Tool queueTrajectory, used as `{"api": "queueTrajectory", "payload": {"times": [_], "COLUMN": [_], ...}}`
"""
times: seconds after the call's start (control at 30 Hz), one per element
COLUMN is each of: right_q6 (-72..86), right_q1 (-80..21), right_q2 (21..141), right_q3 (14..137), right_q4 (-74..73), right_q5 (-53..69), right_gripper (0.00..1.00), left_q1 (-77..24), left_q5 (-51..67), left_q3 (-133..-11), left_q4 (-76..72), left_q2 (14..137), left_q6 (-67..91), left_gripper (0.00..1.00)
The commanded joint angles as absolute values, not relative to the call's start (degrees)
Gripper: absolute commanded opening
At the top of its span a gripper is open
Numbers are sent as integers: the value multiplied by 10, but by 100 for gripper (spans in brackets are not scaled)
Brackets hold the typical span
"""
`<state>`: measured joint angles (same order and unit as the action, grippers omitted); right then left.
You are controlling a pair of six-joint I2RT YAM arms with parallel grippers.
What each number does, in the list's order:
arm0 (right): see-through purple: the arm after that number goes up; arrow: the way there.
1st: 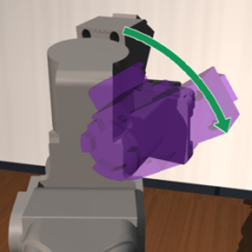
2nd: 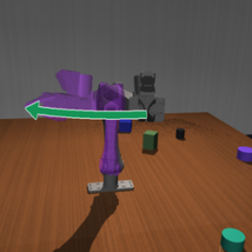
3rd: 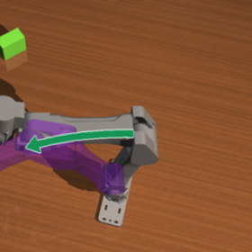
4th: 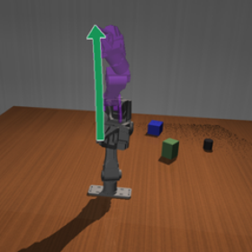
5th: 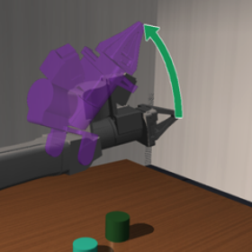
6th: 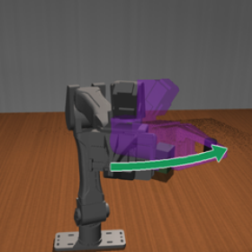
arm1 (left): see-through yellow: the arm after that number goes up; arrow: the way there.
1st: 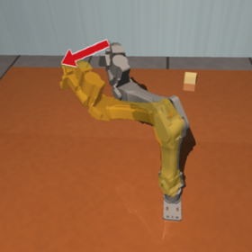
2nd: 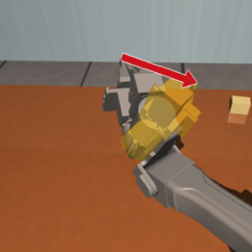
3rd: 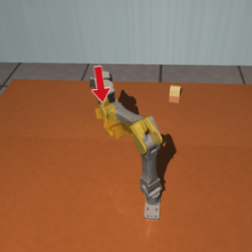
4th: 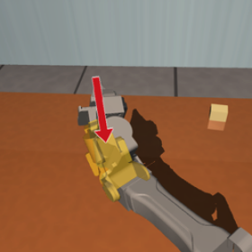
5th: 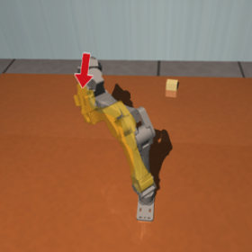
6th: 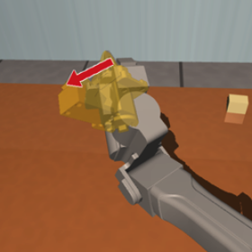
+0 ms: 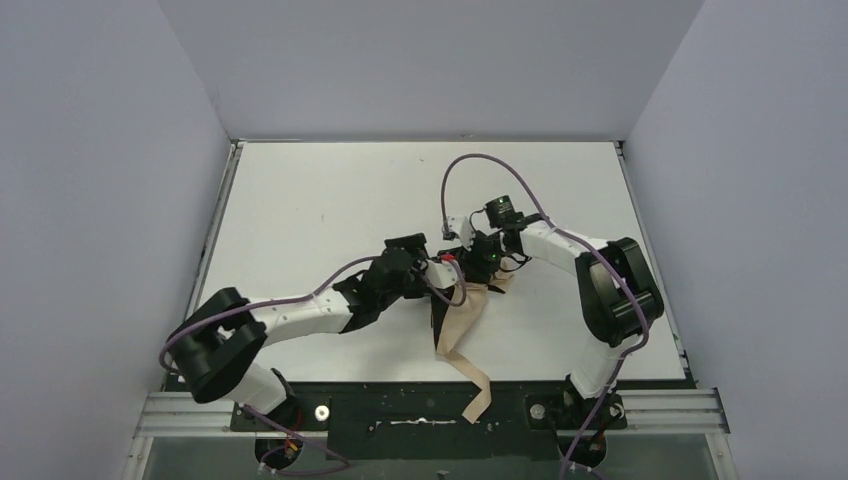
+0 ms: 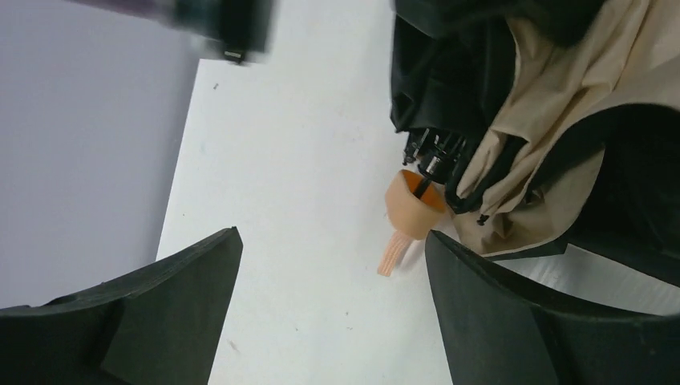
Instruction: Put away the umbrella
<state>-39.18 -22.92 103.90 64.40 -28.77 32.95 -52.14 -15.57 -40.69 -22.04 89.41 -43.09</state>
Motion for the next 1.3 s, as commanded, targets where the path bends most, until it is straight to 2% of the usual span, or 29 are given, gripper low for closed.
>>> {"api": "queueTrajectory", "payload": {"times": [0.0,0.2,0.43,0.6,0.83,1.27], "right_q6": [-444,-480,-539,-558,-555,-560], "right_q1": [-245,-265,-326,-383,-414,-440], "right_q2": [1007,953,892,859,833,828], "right_q3": [567,495,409,338,315,291], "right_q4": [-130,-29,76,176,191,220], "right_q5": [199,204,147,81,59,42], "right_gripper": [18,16,15,14,13,12], "left_q1": [-522,-503,-406,-365,-351,-307], "left_q5": [-111,-73,14,103,244,399], "left_q3": [-401,-364,-391,-418,-464,-664], "left_q4": [-135,-61,-59,-51,9,182], "left_q2": [773,657,651,689,749,985], "left_q6": [-335,-261,-137,-123,-190,-240], "left_gripper": [84,86,90,92,92,93]}}
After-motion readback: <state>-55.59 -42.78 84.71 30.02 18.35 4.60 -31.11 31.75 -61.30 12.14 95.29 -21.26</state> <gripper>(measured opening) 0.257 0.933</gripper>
